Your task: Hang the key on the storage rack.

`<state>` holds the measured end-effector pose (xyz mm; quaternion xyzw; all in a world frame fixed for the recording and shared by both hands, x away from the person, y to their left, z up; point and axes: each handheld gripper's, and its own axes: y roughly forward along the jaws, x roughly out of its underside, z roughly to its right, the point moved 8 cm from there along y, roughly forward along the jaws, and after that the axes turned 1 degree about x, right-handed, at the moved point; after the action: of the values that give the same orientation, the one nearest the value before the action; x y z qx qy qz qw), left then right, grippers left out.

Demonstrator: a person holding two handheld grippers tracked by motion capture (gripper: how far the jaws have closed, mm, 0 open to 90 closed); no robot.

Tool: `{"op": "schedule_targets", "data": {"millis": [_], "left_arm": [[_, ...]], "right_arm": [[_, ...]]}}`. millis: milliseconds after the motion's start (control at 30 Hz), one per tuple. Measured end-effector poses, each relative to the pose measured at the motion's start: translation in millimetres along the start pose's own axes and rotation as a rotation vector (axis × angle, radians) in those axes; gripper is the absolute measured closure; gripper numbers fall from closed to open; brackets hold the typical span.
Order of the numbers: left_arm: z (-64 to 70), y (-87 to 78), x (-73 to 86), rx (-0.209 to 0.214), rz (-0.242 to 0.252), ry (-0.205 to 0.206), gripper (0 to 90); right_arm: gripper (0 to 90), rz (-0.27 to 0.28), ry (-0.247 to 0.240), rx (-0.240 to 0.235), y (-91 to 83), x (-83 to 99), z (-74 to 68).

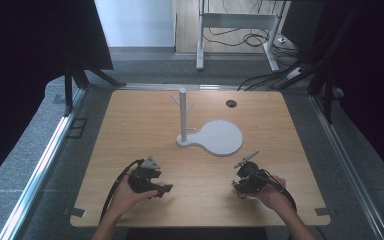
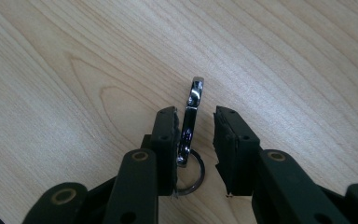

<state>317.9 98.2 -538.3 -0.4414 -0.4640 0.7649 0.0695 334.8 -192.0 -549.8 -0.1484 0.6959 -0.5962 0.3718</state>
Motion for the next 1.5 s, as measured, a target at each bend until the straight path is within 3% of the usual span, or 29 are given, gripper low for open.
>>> {"op": "schedule_targets", "data": {"millis": [300, 400, 800, 1200, 1400, 1500], "left_arm": [[0.4, 1.7, 0.5, 0.001, -0.003, 0.001, 30.0], [0.5, 2.3, 0.8, 0.001, -0.007, 0.002, 30.0], [-0.4, 3.1, 1.5, 0.002, -0.011, 0.000, 30.0], [-0.9, 1.8, 1.2, 0.003, -0.008, -0.002, 30.0], [0.3, -1.3, 0.2, -0.004, 0.000, -0.003, 30.0], [0.2, -3.3, -0.4, -0.004, 0.003, -0.002, 30.0]], "right_arm": [[76.1, -0.023, 0.006, -0.003, 5.0, 2.5, -1.8], [84.1, -0.028, 0.008, 0.002, 4.5, 3.8, -1.3], [84.7, -0.039, -0.017, 0.007, 2.5, 5.2, -2.8], [84.7, 0.024, -0.030, 0.045, -24.0, -15.1, 3.8], [84.7, 0.114, -0.030, 0.066, -49.0, -37.0, 9.2], [84.6, 0.130, -0.026, 0.066, -52.7, -41.8, 9.8]]}}
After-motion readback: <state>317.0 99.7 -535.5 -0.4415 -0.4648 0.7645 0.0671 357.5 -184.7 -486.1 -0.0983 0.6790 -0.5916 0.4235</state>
